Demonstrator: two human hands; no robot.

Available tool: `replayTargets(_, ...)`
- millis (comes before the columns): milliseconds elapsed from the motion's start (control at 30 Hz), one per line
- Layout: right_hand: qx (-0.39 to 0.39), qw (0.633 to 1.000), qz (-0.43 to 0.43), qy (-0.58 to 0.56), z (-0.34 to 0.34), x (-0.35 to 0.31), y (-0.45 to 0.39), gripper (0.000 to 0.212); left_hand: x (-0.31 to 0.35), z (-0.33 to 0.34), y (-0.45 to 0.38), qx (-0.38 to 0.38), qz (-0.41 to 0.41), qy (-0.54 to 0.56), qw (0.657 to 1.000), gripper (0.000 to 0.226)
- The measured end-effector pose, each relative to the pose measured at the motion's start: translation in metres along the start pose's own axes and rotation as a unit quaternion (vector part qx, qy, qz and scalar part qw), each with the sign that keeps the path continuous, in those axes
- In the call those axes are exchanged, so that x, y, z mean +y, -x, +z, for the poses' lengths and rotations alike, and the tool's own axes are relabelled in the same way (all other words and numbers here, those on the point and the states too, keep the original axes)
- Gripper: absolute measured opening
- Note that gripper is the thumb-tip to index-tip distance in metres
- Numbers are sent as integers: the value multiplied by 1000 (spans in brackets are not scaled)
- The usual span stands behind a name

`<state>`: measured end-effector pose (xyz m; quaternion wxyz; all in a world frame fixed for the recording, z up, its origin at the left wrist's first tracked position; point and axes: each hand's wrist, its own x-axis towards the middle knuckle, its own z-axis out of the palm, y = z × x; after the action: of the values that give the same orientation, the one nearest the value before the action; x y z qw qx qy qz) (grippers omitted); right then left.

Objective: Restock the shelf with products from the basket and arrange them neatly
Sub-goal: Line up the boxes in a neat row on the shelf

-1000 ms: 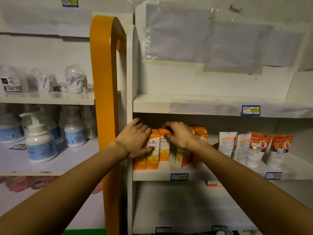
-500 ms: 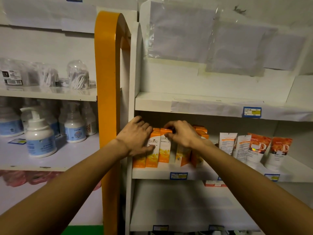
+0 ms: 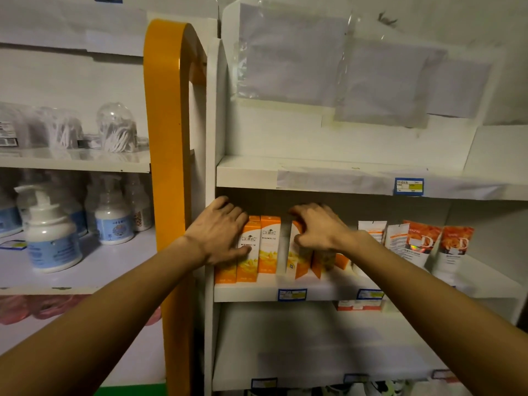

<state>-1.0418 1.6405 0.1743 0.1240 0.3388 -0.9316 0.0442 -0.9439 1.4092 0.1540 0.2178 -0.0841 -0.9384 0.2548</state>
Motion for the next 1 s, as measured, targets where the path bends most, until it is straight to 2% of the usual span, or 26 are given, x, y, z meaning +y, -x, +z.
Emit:
replayTargets(100, -7, 1000, 5, 14, 5, 7, 3, 79, 0, 0, 0, -3, -1, 0, 1000, 84)
replayTargets(200, 12, 999, -22, 30, 10, 9, 2, 67, -1, -1, 1, -6, 0, 1, 1000, 83)
replayTargets(400, 25, 998, -47, 20, 9, 5, 1, 59, 0, -2, 1, -10, -2, 5, 1000, 81)
replayTargets(567, 28, 990, -32, -137, 4, -1, 6, 68, 0, -1, 1, -12, -4, 2, 1000, 80)
replayTargets(833, 65, 975, -17, -210, 11, -9, 6, 62, 1, -3, 1, -7, -6, 0, 1000, 77)
replayTargets(1000, 75, 948, -2, -310, 16, -2, 12, 57, 1, 0, 1, -5, -7, 8, 1000, 73)
